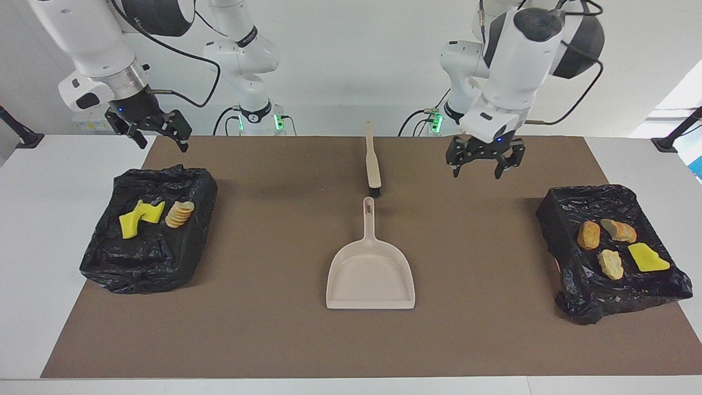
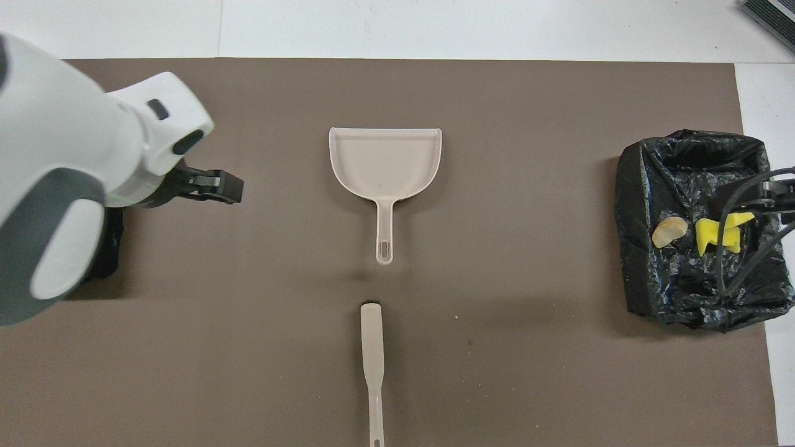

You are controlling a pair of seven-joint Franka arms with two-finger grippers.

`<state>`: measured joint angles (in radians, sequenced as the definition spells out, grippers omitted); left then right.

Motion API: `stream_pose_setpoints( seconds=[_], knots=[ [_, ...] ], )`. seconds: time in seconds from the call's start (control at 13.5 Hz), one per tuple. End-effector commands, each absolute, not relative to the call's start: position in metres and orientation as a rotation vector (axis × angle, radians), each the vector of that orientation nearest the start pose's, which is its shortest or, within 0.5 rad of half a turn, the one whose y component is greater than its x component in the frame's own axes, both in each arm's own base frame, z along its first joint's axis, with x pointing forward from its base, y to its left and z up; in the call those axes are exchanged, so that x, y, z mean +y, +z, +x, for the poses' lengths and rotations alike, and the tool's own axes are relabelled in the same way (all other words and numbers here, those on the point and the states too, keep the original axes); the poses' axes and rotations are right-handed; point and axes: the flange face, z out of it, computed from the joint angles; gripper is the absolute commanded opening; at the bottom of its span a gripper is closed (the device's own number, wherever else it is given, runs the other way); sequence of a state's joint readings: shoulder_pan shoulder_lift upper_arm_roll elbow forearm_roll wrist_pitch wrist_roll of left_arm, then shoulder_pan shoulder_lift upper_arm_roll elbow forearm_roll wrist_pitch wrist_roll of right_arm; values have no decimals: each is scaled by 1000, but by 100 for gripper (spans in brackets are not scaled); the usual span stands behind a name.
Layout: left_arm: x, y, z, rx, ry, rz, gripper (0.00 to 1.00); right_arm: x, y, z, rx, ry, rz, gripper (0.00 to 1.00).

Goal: Sweep and dump trash in bin

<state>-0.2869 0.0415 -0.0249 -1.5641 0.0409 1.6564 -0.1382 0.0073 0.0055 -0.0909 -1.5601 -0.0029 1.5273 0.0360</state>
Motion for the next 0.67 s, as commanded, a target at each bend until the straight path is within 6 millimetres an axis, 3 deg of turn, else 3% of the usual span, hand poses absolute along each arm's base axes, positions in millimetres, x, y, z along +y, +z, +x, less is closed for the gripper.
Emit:
stream_pose_setpoints(
  seconds=[0.0, 0.22, 0.59],
  knots=[
    [-129, 648, 524, 358, -55, -3090, 100, -45, 623, 544, 203, 64, -3118, 100],
    [-107, 678, 510, 370, 44, -3091, 100, -45, 623, 544, 205, 64, -3118, 100],
    [-98, 678, 515, 339, 33, -3115, 100, -45, 623, 544, 205, 64, -3118, 100]
  ],
)
